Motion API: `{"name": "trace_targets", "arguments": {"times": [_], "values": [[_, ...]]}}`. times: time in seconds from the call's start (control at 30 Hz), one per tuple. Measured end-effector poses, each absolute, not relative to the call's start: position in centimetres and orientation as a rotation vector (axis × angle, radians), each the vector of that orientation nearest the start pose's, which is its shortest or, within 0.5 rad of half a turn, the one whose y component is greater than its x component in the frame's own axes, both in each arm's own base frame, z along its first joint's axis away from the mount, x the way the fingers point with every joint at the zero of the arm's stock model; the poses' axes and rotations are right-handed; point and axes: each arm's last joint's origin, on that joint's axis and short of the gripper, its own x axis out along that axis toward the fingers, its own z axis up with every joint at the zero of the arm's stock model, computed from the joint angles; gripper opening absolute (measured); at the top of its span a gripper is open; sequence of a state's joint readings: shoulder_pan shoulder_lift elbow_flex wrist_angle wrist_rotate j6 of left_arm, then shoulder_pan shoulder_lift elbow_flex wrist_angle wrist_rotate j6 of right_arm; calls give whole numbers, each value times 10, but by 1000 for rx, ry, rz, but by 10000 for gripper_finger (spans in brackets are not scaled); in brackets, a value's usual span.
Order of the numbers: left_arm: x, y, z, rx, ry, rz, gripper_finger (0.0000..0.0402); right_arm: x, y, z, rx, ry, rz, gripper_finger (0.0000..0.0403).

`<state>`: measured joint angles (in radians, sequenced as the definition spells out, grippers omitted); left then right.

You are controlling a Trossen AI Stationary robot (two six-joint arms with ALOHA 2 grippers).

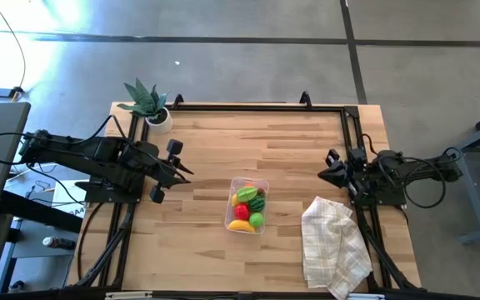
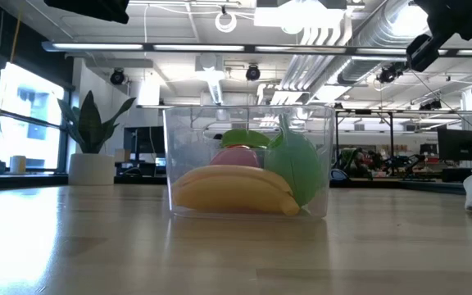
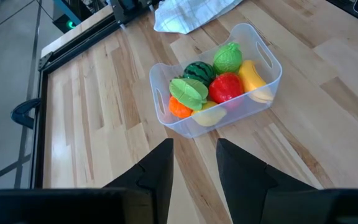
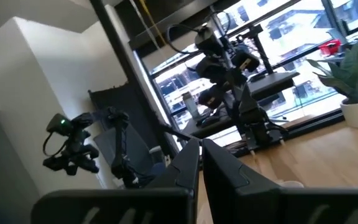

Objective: Pick and placing Produce into tupperware
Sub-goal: Return to Home Position

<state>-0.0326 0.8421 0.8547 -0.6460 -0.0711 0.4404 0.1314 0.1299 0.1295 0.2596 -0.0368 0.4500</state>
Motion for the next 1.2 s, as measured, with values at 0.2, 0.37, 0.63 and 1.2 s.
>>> {"name": "trace_targets", "arguments": {"times": [0.2, 0.37, 0.63, 1.2], "values": [[166, -3, 306, 458, 631, -103, 111, 96, 14, 220, 428, -195, 228, 12], [166, -3, 306, 458, 631, -103, 111, 100, 15, 200, 452, -192, 230, 12], [166, -3, 307, 458, 630, -103, 111, 101, 15, 195, 401, -225, 222, 3], [166, -3, 306, 458, 631, -103, 111, 104, 13, 158, 326, 140, 100, 2]]}}
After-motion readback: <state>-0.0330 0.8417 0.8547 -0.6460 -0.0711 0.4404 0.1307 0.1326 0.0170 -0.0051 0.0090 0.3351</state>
